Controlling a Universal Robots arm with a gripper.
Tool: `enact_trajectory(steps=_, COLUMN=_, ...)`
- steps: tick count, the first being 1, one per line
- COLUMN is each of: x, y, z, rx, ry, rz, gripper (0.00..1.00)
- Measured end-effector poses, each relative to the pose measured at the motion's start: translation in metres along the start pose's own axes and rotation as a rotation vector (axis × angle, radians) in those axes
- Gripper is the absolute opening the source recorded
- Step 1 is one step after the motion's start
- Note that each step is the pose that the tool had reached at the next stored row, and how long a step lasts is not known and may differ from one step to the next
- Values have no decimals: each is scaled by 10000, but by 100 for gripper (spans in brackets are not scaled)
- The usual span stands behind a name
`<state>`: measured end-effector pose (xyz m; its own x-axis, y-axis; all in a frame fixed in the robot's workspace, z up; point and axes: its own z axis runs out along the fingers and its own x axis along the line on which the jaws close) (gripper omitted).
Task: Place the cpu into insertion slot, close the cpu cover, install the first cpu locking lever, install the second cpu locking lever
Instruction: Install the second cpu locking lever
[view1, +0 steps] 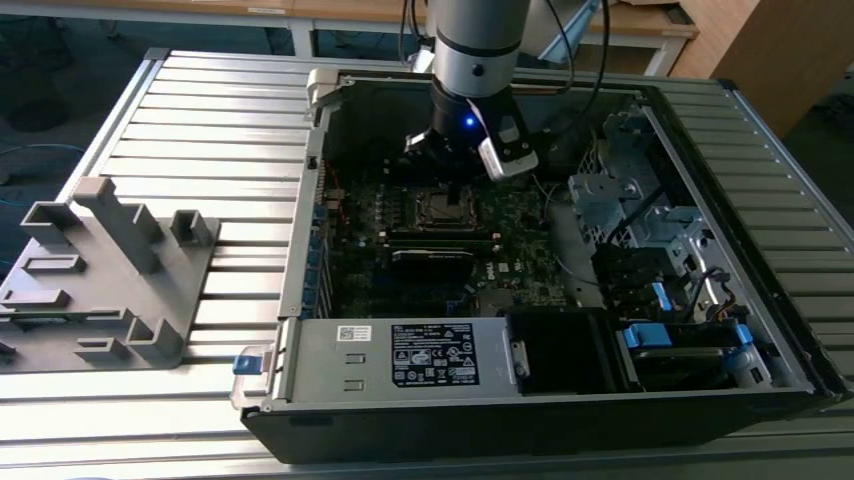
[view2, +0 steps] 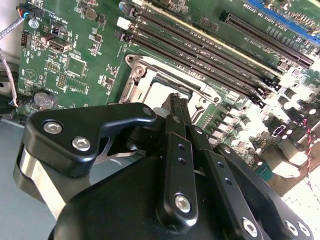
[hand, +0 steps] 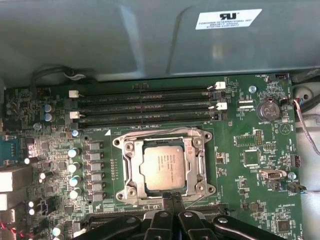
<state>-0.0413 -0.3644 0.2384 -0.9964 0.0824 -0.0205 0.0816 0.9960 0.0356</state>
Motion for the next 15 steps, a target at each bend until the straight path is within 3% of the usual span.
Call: enact_trajectory(steps=15, x=-7, y=-90, z=-3, rx=0, ry=0, rz=0, gripper=10)
